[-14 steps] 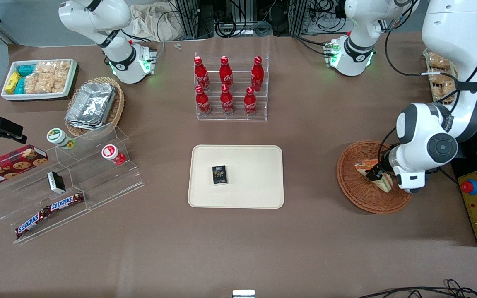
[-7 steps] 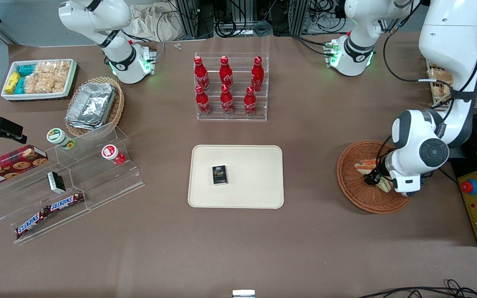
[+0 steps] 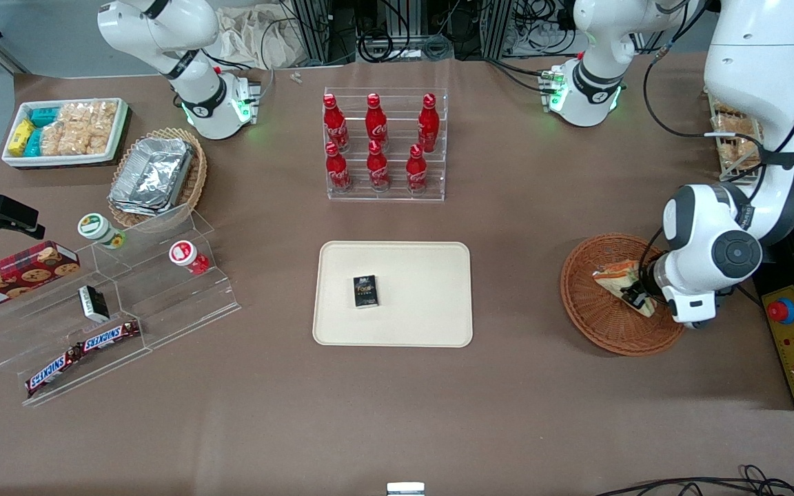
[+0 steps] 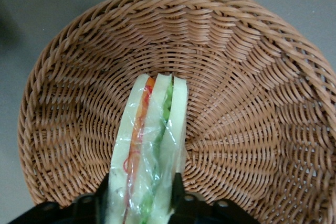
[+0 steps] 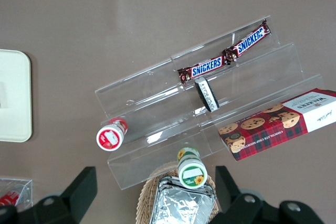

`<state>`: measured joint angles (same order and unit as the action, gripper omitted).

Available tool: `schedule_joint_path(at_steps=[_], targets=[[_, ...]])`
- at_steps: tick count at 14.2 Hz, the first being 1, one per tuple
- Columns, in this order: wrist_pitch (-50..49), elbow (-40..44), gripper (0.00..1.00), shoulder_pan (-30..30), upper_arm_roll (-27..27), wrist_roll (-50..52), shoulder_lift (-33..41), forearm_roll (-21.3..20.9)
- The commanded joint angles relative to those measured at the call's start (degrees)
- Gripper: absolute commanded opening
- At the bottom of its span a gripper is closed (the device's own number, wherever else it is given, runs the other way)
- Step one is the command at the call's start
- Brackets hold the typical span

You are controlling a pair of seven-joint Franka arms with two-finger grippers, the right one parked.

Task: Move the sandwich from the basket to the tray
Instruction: 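Close the left gripper on the sandwich and lift it from the basket, then carry the held sandwich with the left gripper over the cream tray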

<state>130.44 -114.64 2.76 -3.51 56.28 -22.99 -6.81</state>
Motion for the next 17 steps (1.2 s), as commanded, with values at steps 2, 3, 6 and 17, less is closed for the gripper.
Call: schedule_joint_path(at_steps=[2,3,6,17], targets=[[-1.8,-0.2,0.16,-0.1,-0.4,1.2,2.2,-1.1],[-3.5,0.6,0.16,-0.4,-0.6,0.8,3.2,-1.0],[-12.3,8.0,0.11,-0.4,-3.3,-0.6,3.4,-0.3],[-31.0,31.1,0.17,-1.3,-28.8,-20.5,-6.9,-0.8]])
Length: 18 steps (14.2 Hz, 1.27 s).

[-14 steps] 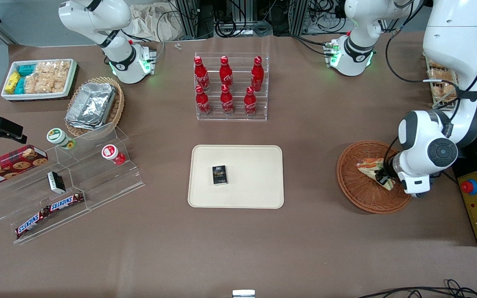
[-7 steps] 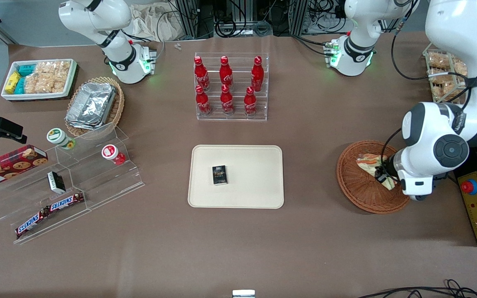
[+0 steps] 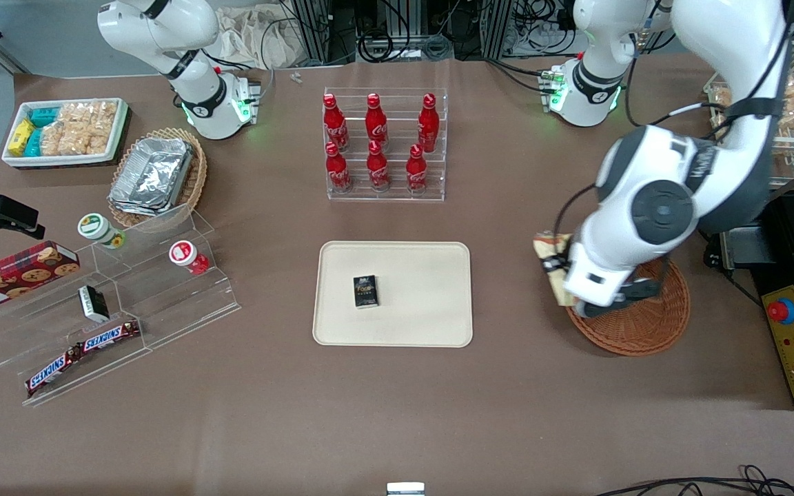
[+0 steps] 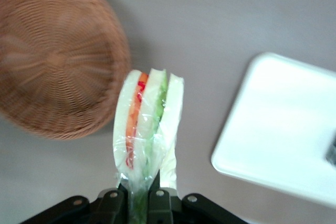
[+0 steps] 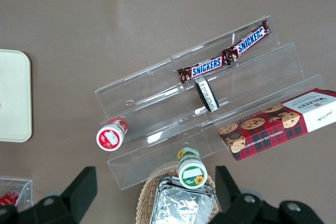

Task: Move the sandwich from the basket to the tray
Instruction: 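Carry the held sandwich with the left gripper over the cream tray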

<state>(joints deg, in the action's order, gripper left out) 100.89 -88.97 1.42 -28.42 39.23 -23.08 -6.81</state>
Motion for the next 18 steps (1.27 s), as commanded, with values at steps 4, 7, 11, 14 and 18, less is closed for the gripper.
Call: schedule_joint_path(at_steps=[4,7,11,14,18], targets=[[3.8,6.3,0.14,-5.9,-5.2,-2.1,-14.3,-2.4],[11.0,6.3,0.15,-10.5,-4.3,1.4,-20.3,-7.1],[11.7,6.3,0.23,-12.4,-4.3,7.5,-24.4,-13.8],[11.7,6.3,0.96,-12.3,-4.3,7.7,-24.6,-13.7],[11.0,6.4,1.0,-11.8,-4.3,7.5,-23.7,-14.0]])
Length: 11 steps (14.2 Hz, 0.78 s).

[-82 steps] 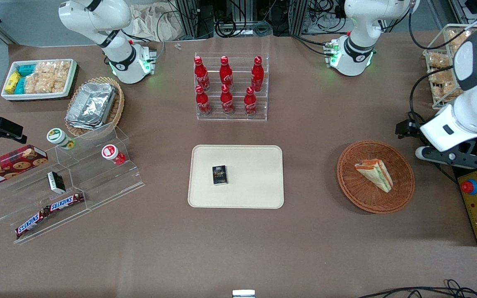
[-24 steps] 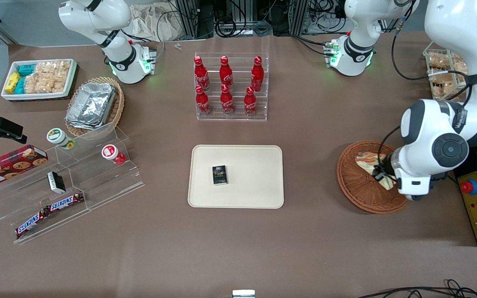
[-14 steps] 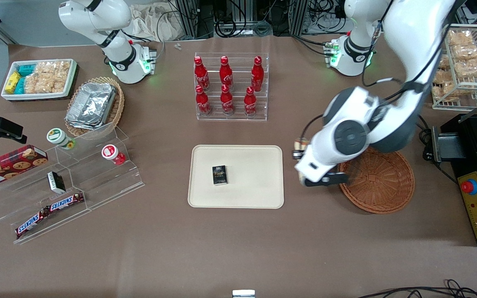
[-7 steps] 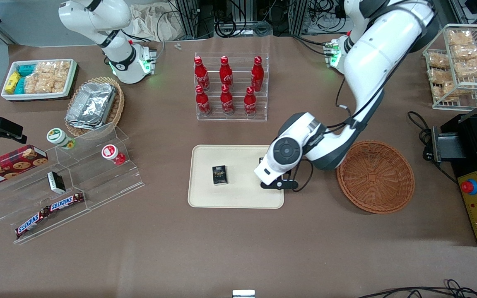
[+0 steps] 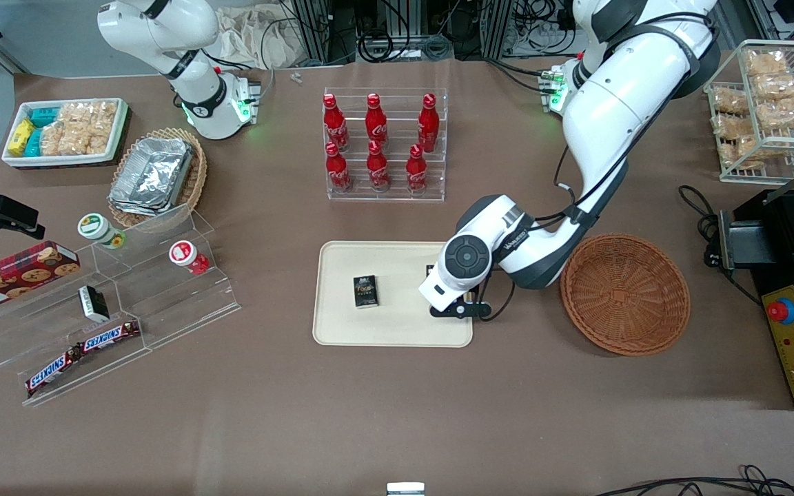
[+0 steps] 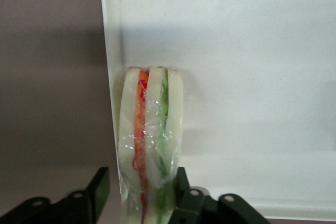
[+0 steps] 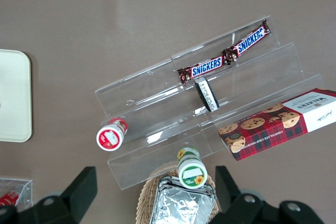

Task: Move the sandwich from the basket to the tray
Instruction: 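Lower the sandwich onto the tray and open the left gripper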

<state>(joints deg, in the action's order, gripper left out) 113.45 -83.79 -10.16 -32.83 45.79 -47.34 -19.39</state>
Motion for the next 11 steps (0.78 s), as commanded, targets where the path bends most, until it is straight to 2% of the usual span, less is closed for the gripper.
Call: schedule_joint_path(at_steps=[1,4,6,8,9,11], targets=[[-1.7,1.3,1.0,0.1,0.2,0.7,1.2,-1.4],[-4.1,1.6,1.0,3.2,0.1,0.4,3.4,-0.9],[-7.5,0.8,0.98,3.6,0.6,0.1,7.9,-1.4],[-7.7,-2.1,0.91,3.7,4.2,-1.6,13.8,-0.4],[-7.5,-5.2,0.9,3.7,6.6,-4.8,17.4,1.0],[-7.1,-12.8,0.9,3.4,12.6,-15.1,25.9,7.2]])
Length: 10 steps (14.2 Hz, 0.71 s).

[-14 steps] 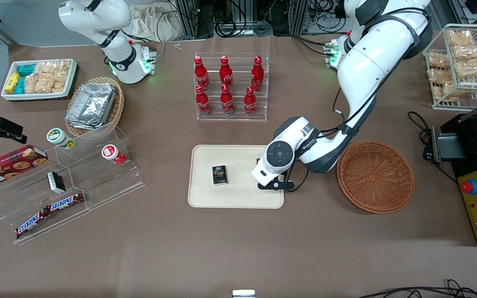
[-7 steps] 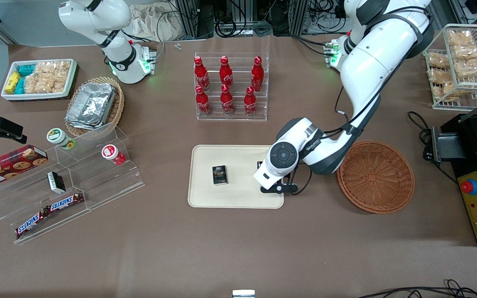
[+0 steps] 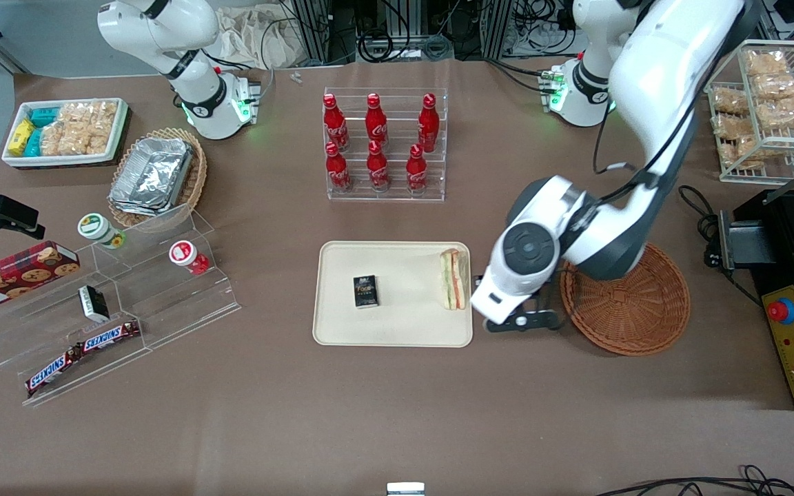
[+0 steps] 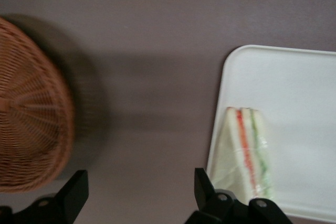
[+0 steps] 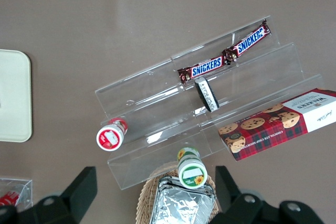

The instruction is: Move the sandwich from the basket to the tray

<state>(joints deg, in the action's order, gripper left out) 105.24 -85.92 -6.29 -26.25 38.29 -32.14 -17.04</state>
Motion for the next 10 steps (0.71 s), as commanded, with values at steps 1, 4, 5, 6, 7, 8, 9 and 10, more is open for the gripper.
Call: schedule_joint_path(at_steps=[1,4,5,6,7,8,9,10], targets=[[1.3,-13.8,0.91,-0.9,10.3,-13.4,15.0,8.7],[-0.3,-19.6,0.91,-1.9,22.0,-29.7,24.2,17.7],[-0.5,-20.8,0.91,-2.1,24.1,-31.8,26.0,17.9],[-0.6,-21.0,0.91,-1.7,24.9,-33.2,26.8,17.8],[-1.7,-20.6,0.93,-1.6,25.4,-34.8,26.8,16.8],[-2.7,-20.2,0.93,-1.5,25.5,-35.4,26.8,15.7],[-3.1,-18.8,0.97,-1.4,25.5,-35.6,26.4,14.9],[-4.1,-17.1,0.99,-1.4,25.5,-35.5,25.7,14.7]])
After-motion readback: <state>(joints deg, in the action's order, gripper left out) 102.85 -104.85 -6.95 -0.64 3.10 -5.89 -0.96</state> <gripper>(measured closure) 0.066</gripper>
